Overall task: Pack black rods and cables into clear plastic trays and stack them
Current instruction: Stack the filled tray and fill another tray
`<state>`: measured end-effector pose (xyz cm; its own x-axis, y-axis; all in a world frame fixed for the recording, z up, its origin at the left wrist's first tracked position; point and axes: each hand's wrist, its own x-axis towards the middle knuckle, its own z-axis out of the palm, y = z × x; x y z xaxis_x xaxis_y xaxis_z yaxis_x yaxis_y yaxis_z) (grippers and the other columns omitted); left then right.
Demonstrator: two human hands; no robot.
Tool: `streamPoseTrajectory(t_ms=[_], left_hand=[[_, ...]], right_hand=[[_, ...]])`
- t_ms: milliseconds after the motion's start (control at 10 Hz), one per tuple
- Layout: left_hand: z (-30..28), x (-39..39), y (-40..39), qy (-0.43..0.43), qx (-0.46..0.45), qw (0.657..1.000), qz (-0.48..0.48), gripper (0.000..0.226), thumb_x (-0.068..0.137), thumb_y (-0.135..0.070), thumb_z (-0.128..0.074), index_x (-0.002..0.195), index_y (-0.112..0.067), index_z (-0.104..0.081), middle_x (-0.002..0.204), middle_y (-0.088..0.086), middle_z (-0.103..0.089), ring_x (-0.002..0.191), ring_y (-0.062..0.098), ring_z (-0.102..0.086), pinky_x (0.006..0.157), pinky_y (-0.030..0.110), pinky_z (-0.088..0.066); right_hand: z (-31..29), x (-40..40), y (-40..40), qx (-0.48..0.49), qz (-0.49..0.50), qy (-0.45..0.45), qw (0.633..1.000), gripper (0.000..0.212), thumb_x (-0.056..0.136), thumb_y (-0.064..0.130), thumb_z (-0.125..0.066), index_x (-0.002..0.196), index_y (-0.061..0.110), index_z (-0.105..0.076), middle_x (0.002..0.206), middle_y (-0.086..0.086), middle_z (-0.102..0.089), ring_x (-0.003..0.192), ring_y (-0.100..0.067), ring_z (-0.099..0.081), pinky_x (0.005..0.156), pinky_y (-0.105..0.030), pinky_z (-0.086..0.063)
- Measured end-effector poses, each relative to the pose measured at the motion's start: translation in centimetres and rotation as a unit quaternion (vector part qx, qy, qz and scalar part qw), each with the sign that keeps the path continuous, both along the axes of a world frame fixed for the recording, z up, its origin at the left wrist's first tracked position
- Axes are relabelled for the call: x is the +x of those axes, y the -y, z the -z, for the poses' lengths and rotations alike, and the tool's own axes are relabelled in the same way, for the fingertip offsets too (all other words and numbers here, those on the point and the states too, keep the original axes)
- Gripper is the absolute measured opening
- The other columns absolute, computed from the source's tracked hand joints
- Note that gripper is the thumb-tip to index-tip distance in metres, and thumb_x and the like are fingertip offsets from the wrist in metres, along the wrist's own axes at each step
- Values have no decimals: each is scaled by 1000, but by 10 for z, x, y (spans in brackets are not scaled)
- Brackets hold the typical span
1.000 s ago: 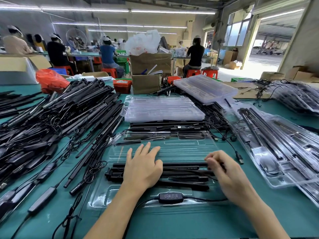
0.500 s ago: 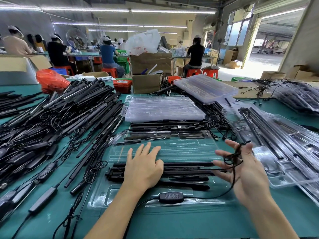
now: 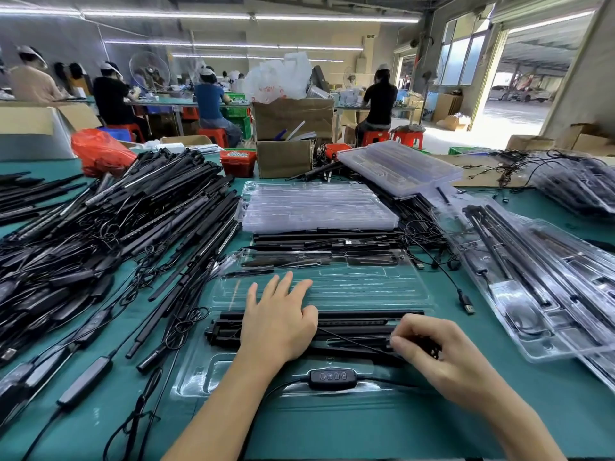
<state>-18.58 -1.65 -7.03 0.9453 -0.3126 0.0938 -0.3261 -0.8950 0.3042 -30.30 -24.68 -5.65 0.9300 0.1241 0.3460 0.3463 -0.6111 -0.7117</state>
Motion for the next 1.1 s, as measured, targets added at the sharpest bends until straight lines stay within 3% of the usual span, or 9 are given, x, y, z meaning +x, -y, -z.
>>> streamPoseTrajectory(t_ms=[100,300,400,500,600,700,800,1000,1100], left_hand=[[1,0,0,3,4,1000,0,59,96,-40,-26,155,-41,-22,168,-5,-11,154,13,-3,124,48,7],[2,0,0,3,4,1000,2,58,96,-39,-26,154,-41,-22,168,-5,-10,154,13,-3,124,48,8],[2,0,0,5,6,1000,2,58,97,-39,-25,154,-41,-22,168,-5,-10,154,13,-2,124,48,8],[3,0,-1,5,8,1000,4,58,97,-41,-26,155,-41,-22,168,-5,-10,154,13,-2,124,48,8],[3,0,-2,-2,15,1000,10,63,93,-56,-25,155,-42,-20,168,-6,-8,154,13,1,123,48,9],[2,-1,-2,-13,19,1000,11,88,77,-87,-13,154,-45,-19,168,-7,-6,154,13,2,122,49,10],[0,-2,-2,-19,29,999,12,111,61,-103,-9,155,-45,-17,169,-6,-3,154,13,5,122,51,10],[1,0,-2,-22,50,998,10,113,60,-104,-16,156,-45,-14,169,-6,0,154,13,7,122,52,11],[1,0,-2,-23,56,998,11,113,59,-104,-15,156,-45,-14,169,-7,0,154,13,7,122,52,11]], right_hand=[[-1,-4,6,-55,-14,-49,997,18,89,22,-71,73,29,-68,82,8,-56,75,-15,-57,68,-32,-46],[3,-5,11,-117,-3,-36,993,18,86,24,-77,78,38,-69,87,13,-48,89,-13,-49,78,-20,-38],[3,-6,11,-95,10,-21,995,25,81,27,-79,88,37,-57,83,11,-51,81,-15,-49,73,-21,-39],[-1,-5,15,-88,6,-23,996,31,73,37,-86,75,32,-55,81,9,-58,85,-14,-51,76,-23,-39],[-2,-5,22,-80,5,-36,996,38,62,54,-87,59,32,-57,80,9,-57,89,-14,-50,79,-23,-40],[-1,-2,26,-53,12,-61,997,54,53,75,-80,54,25,-60,73,2,-55,77,-15,-51,70,-30,-42],[-3,-2,26,-43,-1,-77,996,58,59,77,-76,55,22,-59,63,4,-53,60,-6,-46,57,-26,-37],[-22,-7,24,-84,-37,-131,987,14,84,41,-69,77,29,-66,64,-9,-50,61,-15,-43,64,-40,-41],[-24,-6,26,-83,-42,-180,979,19,84,26,-79,95,27,-63,63,4,-45,63,-7,-41,64,-27,-37]])
